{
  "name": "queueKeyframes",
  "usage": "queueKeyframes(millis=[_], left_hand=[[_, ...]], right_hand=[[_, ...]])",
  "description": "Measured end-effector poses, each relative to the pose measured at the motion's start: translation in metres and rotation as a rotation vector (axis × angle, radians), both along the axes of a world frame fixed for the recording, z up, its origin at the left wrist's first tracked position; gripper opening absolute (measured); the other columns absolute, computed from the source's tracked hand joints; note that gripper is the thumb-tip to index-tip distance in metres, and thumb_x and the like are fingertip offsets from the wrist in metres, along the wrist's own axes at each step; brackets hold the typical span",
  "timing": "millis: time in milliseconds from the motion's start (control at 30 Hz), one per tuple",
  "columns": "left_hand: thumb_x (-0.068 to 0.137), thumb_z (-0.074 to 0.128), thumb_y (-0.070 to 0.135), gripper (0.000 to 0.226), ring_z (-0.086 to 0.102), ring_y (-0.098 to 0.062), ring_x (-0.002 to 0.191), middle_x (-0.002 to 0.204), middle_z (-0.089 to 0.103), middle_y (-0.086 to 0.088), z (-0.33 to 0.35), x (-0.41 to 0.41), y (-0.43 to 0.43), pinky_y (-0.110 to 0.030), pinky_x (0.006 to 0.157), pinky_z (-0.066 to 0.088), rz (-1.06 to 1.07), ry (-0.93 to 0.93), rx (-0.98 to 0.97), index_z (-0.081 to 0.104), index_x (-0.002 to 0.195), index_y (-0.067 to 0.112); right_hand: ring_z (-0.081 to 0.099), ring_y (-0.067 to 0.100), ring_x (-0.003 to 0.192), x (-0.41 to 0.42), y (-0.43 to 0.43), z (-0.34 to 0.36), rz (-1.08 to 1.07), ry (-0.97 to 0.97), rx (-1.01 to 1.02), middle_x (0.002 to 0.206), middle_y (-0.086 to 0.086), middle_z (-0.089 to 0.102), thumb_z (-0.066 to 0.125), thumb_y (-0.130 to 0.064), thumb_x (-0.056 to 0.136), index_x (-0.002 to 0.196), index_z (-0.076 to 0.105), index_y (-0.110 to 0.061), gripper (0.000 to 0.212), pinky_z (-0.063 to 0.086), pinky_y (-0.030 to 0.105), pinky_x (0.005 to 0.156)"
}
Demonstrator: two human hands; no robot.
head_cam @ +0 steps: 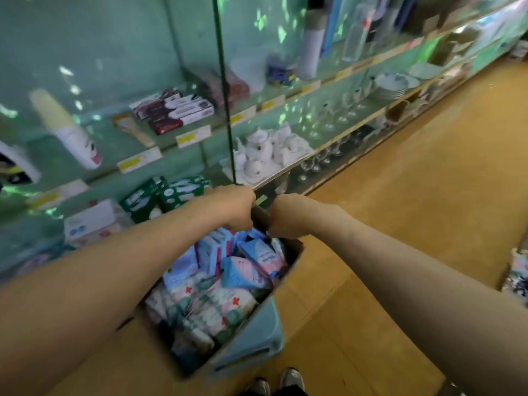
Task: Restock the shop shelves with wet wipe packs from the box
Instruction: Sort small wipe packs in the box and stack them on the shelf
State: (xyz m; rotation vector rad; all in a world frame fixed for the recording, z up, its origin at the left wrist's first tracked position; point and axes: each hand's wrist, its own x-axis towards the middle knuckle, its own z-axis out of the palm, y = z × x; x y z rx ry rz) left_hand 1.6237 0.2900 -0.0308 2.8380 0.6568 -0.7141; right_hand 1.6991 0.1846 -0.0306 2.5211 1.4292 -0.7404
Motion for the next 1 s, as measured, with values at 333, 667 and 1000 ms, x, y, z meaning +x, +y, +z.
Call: queueKeyframes(millis=[333, 667, 1000], left_hand=[[0.093, 0.054, 0.028, 0.022, 0.057, -0.026, 0.092, 0.118, 0.058, -0.011, -0.120, -0.053, 0.030, -0.027, 0.067, 0.043, 0.291, 0.114, -0.231, 0.058, 0.111, 0.016], [0.089, 0.063, 0.031, 0.055, 0.055, -0.022, 0.114, 0.137, 0.051, -0.005, -0.207, -0.063, 0.002, -0.036, 0.094, 0.048, 0.610, 0.022, -0.518, 0.046, 0.140, 0.016], [0.092, 0.061, 0.025, 0.037, 0.060, -0.020, 0.095, 0.121, 0.058, -0.006, -0.232, -0.063, -0.007, -0.029, 0.080, 0.048, 0.950, -0.175, -0.740, 0.057, 0.127, 0.012]], right_hand=[[0.054, 0.026, 0.083, -0.001, 0.021, -0.123, 0.090, 0.147, -0.157, 0.089, 0.006, 0.055, 0.052, -0.020, 0.094, 0.091, 0.055, -0.002, 0.019, 0.040, 0.031, 0.069], [0.035, 0.039, 0.130, 0.007, 0.014, -0.226, -0.118, 0.226, -0.181, 0.143, 0.017, 0.031, 0.054, -0.036, 0.092, 0.144, 0.031, -0.016, 0.060, 0.037, 0.046, 0.104], [0.032, 0.037, 0.132, 0.008, 0.021, -0.263, -0.403, 0.290, -0.150, 0.143, 0.017, 0.037, 0.070, -0.037, 0.081, 0.148, 0.009, -0.015, 0.094, 0.035, 0.047, 0.106]])
